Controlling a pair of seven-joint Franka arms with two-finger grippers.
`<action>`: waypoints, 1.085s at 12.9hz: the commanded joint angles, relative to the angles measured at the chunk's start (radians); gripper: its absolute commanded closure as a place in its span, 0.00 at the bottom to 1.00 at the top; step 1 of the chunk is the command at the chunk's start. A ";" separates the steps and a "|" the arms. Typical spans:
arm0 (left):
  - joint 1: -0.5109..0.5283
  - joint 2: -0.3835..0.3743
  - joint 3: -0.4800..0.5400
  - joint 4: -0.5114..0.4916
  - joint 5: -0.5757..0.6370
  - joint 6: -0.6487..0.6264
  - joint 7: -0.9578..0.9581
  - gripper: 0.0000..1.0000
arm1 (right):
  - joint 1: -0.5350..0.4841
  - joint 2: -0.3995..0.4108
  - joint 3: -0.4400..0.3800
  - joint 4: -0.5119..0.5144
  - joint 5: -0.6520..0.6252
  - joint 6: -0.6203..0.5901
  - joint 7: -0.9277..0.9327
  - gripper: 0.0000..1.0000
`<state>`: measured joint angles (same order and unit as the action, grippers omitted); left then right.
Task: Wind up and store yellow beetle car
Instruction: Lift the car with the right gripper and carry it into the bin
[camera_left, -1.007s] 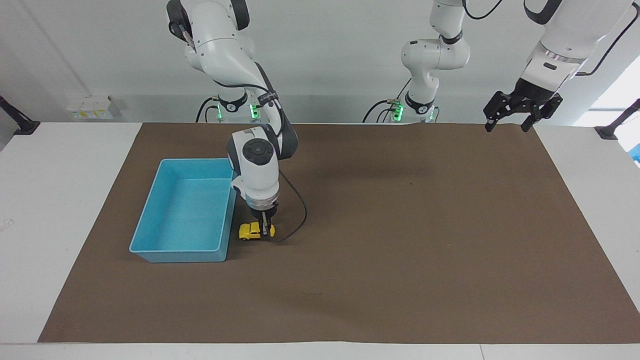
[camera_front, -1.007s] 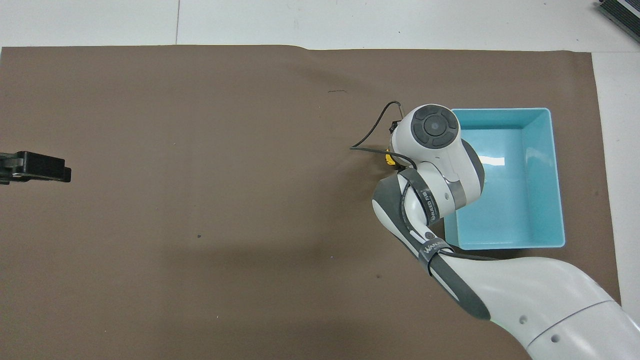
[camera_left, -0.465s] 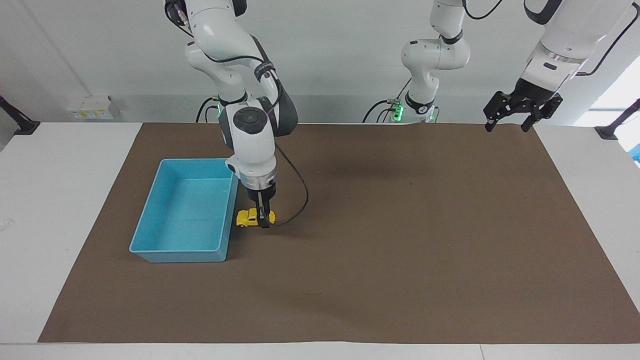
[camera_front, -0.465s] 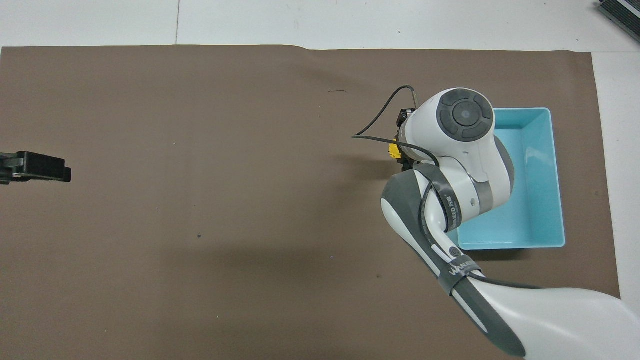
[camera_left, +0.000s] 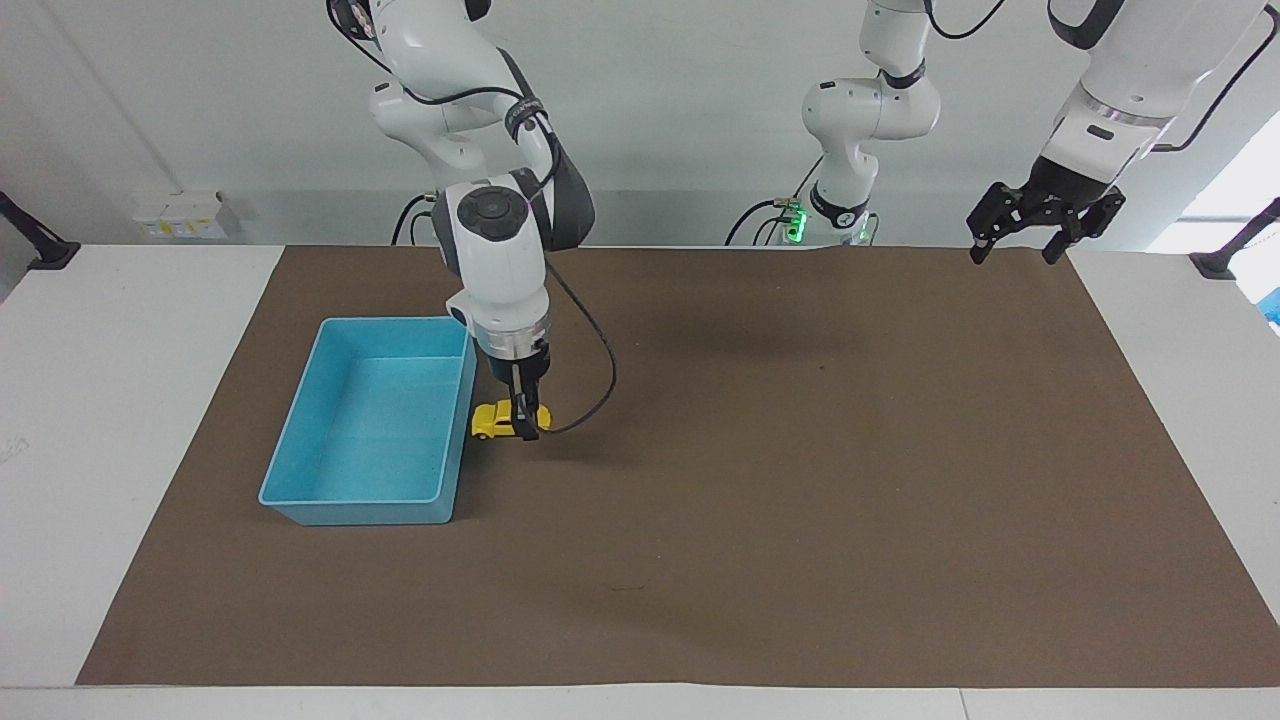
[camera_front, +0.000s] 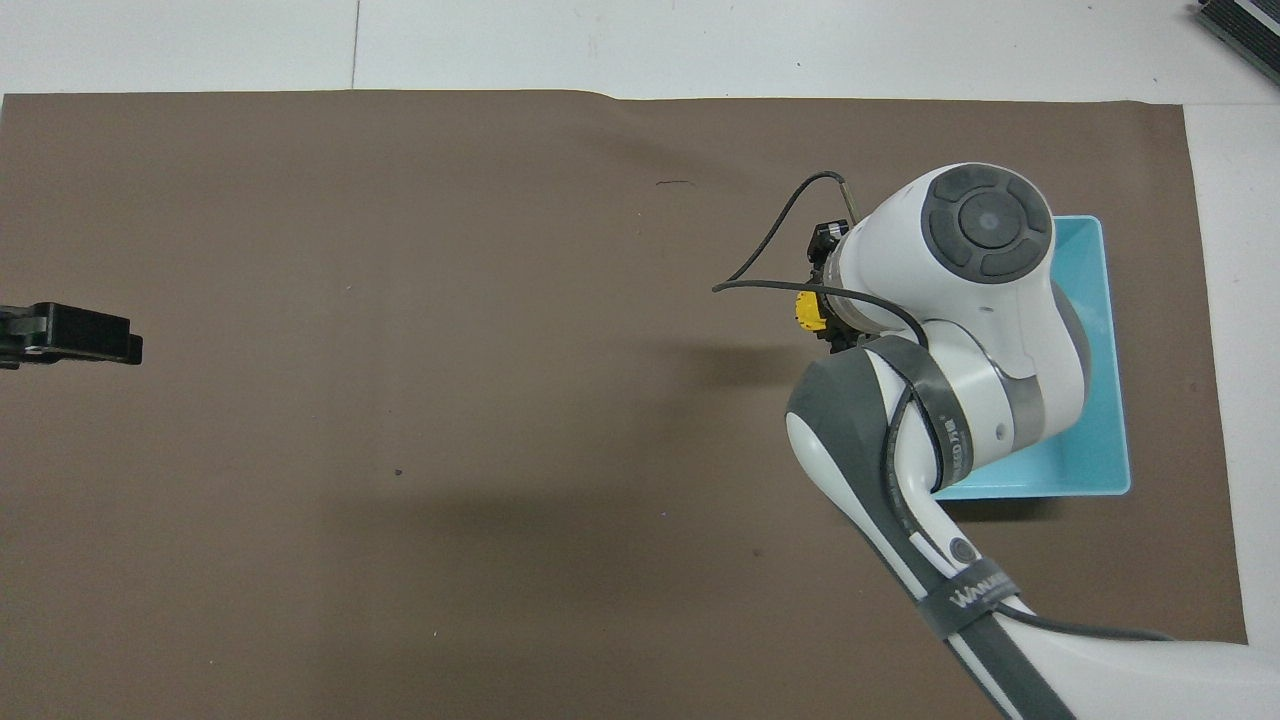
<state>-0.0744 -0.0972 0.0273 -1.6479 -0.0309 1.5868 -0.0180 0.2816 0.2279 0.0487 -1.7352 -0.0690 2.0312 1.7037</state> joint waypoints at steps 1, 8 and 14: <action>0.005 -0.009 -0.003 0.008 0.011 -0.022 0.003 0.00 | -0.030 -0.025 0.000 -0.010 0.046 -0.032 -0.163 1.00; 0.004 -0.009 -0.003 0.008 0.011 -0.022 0.003 0.00 | -0.185 -0.039 0.000 -0.018 0.087 -0.163 -0.588 1.00; 0.004 -0.009 -0.003 0.008 0.011 -0.022 0.003 0.00 | -0.324 -0.048 -0.003 -0.030 0.087 -0.224 -0.867 1.00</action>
<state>-0.0744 -0.0972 0.0273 -1.6479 -0.0309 1.5867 -0.0180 0.0013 0.2091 0.0393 -1.7376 -0.0063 1.8191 0.9308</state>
